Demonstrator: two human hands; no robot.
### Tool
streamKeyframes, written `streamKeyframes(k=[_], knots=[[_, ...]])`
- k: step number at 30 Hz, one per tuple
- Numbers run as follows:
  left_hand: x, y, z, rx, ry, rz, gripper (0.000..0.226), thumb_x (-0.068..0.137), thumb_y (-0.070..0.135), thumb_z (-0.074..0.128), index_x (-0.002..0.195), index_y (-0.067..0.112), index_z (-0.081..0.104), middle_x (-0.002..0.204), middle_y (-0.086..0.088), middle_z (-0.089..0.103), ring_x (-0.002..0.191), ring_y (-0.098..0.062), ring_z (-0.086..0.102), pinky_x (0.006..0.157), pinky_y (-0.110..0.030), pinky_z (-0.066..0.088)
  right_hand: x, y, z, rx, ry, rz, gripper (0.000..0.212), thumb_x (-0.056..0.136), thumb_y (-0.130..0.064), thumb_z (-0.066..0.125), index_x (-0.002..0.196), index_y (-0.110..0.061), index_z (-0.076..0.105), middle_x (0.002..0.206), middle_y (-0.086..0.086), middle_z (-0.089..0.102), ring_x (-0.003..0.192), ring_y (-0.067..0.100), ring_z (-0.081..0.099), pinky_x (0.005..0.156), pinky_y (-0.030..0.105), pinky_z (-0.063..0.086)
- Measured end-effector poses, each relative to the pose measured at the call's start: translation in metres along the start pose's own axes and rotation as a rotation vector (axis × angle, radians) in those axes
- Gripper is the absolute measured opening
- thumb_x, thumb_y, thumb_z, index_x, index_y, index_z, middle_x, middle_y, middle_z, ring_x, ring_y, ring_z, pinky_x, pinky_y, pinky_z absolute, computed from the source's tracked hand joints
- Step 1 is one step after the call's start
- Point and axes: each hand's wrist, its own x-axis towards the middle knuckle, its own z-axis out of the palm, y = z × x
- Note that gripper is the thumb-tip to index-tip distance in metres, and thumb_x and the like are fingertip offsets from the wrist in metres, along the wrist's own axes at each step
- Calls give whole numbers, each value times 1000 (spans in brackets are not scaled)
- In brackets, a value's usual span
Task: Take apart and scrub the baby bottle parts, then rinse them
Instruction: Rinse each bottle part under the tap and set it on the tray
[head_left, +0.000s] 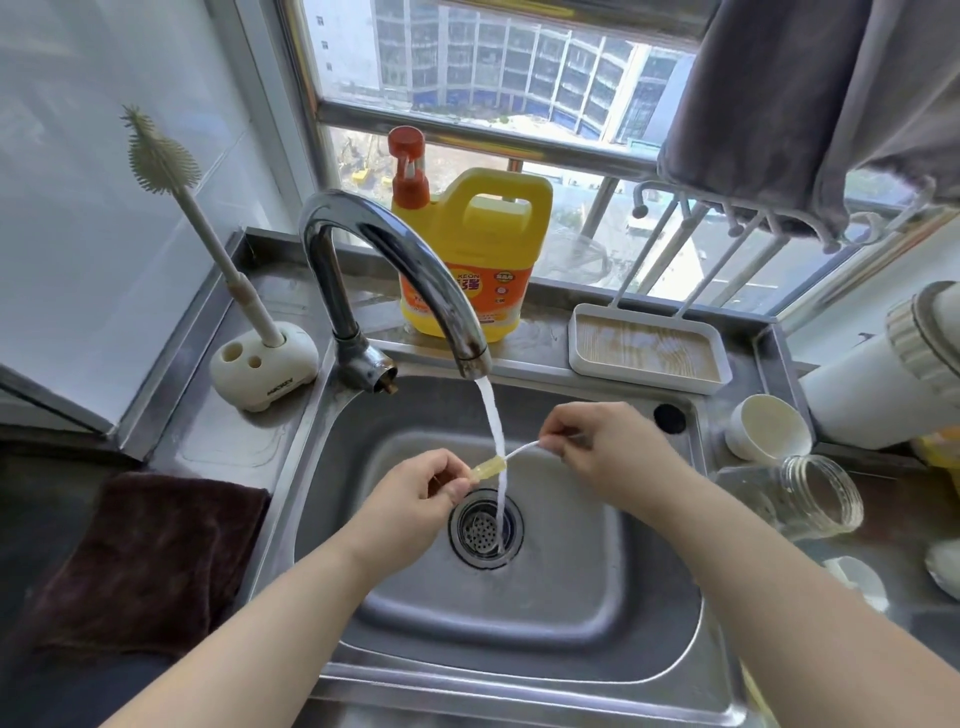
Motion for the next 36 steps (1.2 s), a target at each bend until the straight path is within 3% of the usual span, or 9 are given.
streamKeyframes(k=[6, 10, 17, 20, 23, 26, 29, 33, 36], knots=[[-1, 4, 0, -38, 48, -6, 7, 91, 11, 59, 86, 11, 64, 67, 7, 55, 55, 0, 43, 56, -13, 37, -2, 0, 0, 8, 38, -6, 9, 88, -25, 60, 84, -25, 67, 81, -11, 65, 83, 13, 58, 74, 32, 48], [-2, 7, 3, -44, 37, 5, 7, 91, 11, 60, 84, 10, 62, 65, 8, 52, 55, -1, 41, 55, -13, 36, -5, -16, 9, -26, 1, -108, 10, 89, -25, 59, 90, -22, 68, 82, -8, 62, 84, 13, 52, 74, 28, 42], [-7, -3, 5, -139, 17, -82, 9, 90, 16, 62, 84, 15, 68, 66, 0, 49, 60, -8, 40, 55, -16, 35, -23, 26, -27, -74, 61, 71, 10, 87, -30, 62, 81, -30, 69, 64, -22, 53, 81, 9, 50, 84, 32, 38], [-14, -2, 26, -180, -5, -115, 12, 93, 18, 58, 85, 16, 67, 67, -2, 47, 58, -8, 38, 53, -14, 33, -44, 40, -37, -89, 130, 166, 11, 85, -31, 65, 76, -36, 66, 65, -16, 60, 81, 11, 50, 82, 31, 33], [-16, -6, 47, -150, 6, -174, 15, 97, 17, 49, 92, 18, 63, 68, 5, 50, 58, -6, 41, 55, -14, 35, -72, 61, -53, -63, 260, 309, 13, 84, -29, 67, 71, -32, 65, 63, -11, 64, 76, 16, 57, 82, 37, 43], [-15, 0, 73, -143, -87, -205, 20, 99, 9, 42, 98, 20, 59, 76, 5, 48, 63, -7, 43, 57, -15, 37, -94, 72, -57, -40, 329, 391, 9, 84, -26, 66, 75, -26, 68, 67, -6, 66, 75, 22, 61, 78, 39, 48], [-3, 15, 99, -123, -115, -164, 24, 96, 7, 45, 92, 27, 56, 90, -4, 49, 72, -12, 49, 62, -15, 42, -110, 80, -52, 71, 363, 444, 12, 87, -21, 63, 76, -25, 66, 67, -8, 64, 70, 12, 60, 66, 28, 45], [29, 40, 120, -83, 51, -136, 11, 95, 14, 50, 92, 22, 56, 87, 2, 56, 74, -9, 51, 58, -10, 38, -119, 93, -57, 224, 413, 515, 12, 91, -21, 58, 81, -21, 64, 65, -7, 67, 68, 3, 60, 59, 13, 38], [58, 63, 137, -38, 156, -145, 6, 93, 20, 54, 89, 21, 58, 82, 6, 58, 82, -17, 55, 67, -23, 46, -119, 104, -64, 283, 397, 523, 12, 92, -23, 58, 81, -22, 64, 63, -7, 68, 67, 2, 61, 58, 13, 38]])
